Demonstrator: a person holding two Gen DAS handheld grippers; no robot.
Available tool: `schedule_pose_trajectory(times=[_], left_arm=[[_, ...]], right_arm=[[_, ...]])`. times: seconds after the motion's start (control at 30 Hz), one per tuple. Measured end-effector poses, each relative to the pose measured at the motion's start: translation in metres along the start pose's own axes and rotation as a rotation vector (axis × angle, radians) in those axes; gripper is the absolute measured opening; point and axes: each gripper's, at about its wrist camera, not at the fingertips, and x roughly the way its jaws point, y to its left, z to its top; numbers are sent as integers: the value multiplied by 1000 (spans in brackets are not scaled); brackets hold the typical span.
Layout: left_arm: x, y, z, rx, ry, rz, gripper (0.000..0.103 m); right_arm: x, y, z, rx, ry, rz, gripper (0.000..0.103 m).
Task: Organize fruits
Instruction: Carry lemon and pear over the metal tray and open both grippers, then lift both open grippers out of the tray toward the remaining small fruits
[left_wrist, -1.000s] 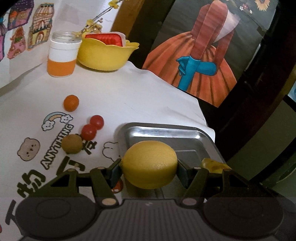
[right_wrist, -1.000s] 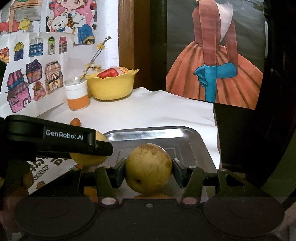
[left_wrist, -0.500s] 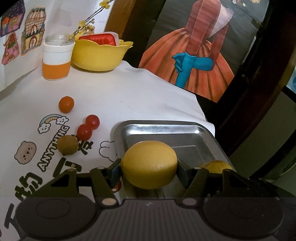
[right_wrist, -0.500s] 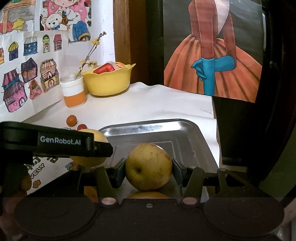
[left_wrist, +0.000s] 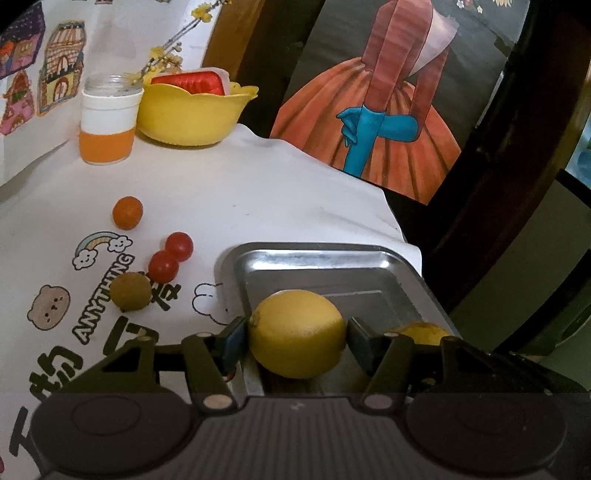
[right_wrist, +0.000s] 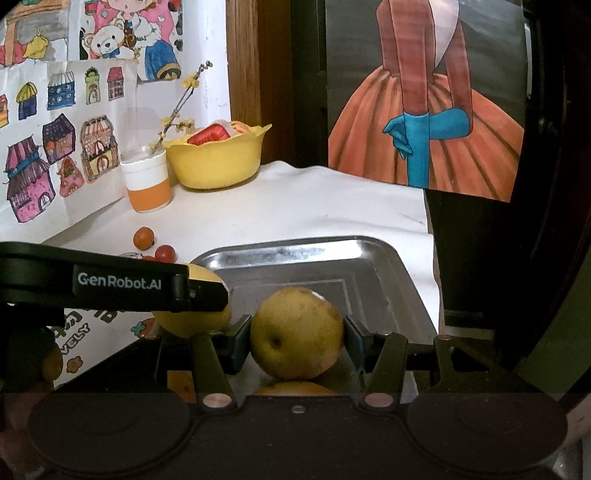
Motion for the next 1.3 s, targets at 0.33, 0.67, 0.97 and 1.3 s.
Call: schedule_pose_trajectory(times=[0.33, 0.67, 0.97, 1.3], left_arm=[[-38, 3, -1, -15, -80, 25, 86], [-110, 6, -14, -45, -172, 67, 103], [-191, 9, -43, -22, -244, 88, 103], [-265, 12, -71, 28, -280, 135, 103]], right_arm=[[-33, 1, -4, 25, -38, 19, 77], [-107, 14, -7, 2, -120, 52, 102], [-190, 30, -17, -46, -129, 125, 102], [-277, 40, -17, -155, -139, 182, 102]])
